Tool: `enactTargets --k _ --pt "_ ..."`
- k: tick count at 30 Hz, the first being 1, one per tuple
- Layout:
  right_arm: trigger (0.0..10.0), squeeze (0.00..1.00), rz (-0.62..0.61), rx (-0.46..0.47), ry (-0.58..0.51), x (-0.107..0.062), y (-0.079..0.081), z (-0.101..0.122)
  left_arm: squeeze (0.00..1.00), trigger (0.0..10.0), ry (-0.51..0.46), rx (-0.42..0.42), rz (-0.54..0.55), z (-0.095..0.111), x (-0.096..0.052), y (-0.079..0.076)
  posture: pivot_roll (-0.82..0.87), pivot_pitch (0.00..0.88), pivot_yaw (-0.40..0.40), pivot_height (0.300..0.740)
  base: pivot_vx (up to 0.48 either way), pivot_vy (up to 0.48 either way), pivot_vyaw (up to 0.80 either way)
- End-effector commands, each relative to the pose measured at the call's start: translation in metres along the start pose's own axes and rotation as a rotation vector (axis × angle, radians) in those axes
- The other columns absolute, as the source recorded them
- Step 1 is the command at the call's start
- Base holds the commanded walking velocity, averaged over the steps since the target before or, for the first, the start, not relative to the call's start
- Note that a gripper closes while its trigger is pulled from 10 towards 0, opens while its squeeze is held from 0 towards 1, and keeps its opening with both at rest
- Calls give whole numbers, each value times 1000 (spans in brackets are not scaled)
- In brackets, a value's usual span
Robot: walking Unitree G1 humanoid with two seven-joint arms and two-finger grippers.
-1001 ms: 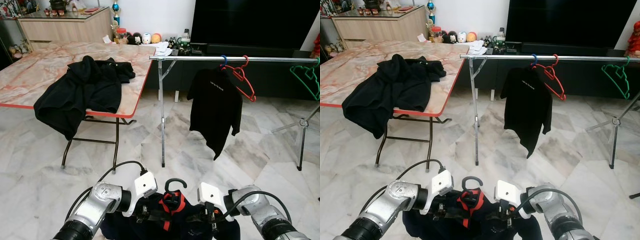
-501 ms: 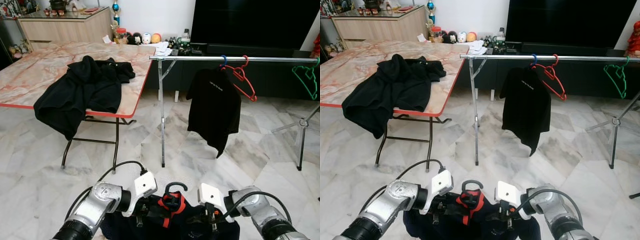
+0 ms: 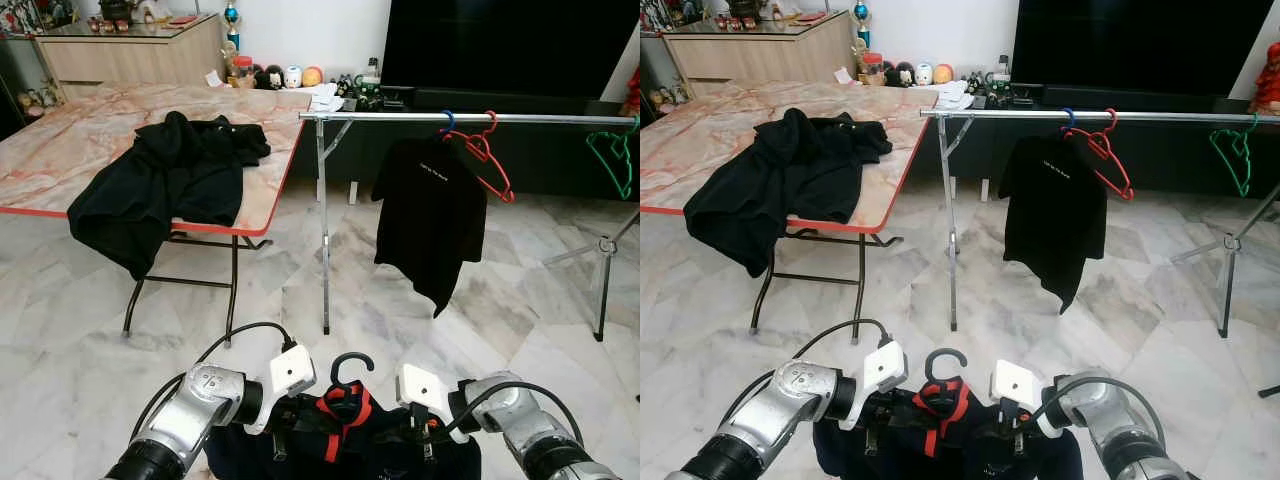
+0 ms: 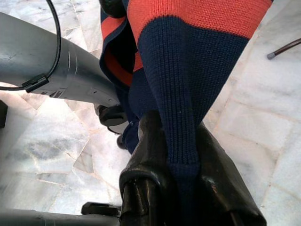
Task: Hang hanger
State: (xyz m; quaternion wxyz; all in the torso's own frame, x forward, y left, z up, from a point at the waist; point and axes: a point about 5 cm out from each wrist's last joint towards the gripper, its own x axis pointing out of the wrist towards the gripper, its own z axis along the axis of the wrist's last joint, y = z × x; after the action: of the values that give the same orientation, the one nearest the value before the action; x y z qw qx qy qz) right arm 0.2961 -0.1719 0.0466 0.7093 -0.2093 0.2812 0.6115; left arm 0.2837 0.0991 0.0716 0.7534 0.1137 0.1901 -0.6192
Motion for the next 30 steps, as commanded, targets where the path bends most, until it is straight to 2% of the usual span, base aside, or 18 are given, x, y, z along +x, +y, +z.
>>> enactTargets --k 1,2,3,11,13,21,24,26,27,30 --pt "7922 0 -34 -13 -33 -3 -7 10 0 0 -6 15 2 2 0 -1 -10 8 9 740 0 0 0" --pt "10000 545 -30 -3 -33 -2 -7 10 0 0 -1 15 6 1 0 -1 -10 9 10 740 0 0 0" --pt "10000 1000 -22 0 -34 -2 -7 10 0 0 0 15 6 1 1 -1 -10 9 10 740 0 0 0" --pt "10000 1000 46 11 -23 -1 -5 13 0 0 26 30 85 -3 1 5 -12 6 11 740 0 0 0" --pt "10000 1000 92 0 22 -2 -4 11 0 0 15 36 132 -3 3 9 -19 3 10 740 0 0 0" --pt "10000 1000 159 -11 91 -11 -1 4 0 0 33 41 176 -6 5 12 -27 0 9 740 0 0 0" --pt "10000 1000 153 -19 111 -13 -2 2 0 0 30 40 207 -8 5 14 -30 0 10 740 0 0 0" --pt "10000 1000 79 -50 167 -18 -7 -1 0 0 46 45 244 -12 4 17 -32 0 10 740 0 0 0" --pt "10000 1000 79 -50 167 -18 -7 -1 0 0 46 45 244 -12 4 17 -32 0 10 740 0 0 0" --pt "10000 1000 -29 -49 112 -22 -15 5 0 0 62 45 265 -15 4 17 -34 0 13 740 0 0 0"
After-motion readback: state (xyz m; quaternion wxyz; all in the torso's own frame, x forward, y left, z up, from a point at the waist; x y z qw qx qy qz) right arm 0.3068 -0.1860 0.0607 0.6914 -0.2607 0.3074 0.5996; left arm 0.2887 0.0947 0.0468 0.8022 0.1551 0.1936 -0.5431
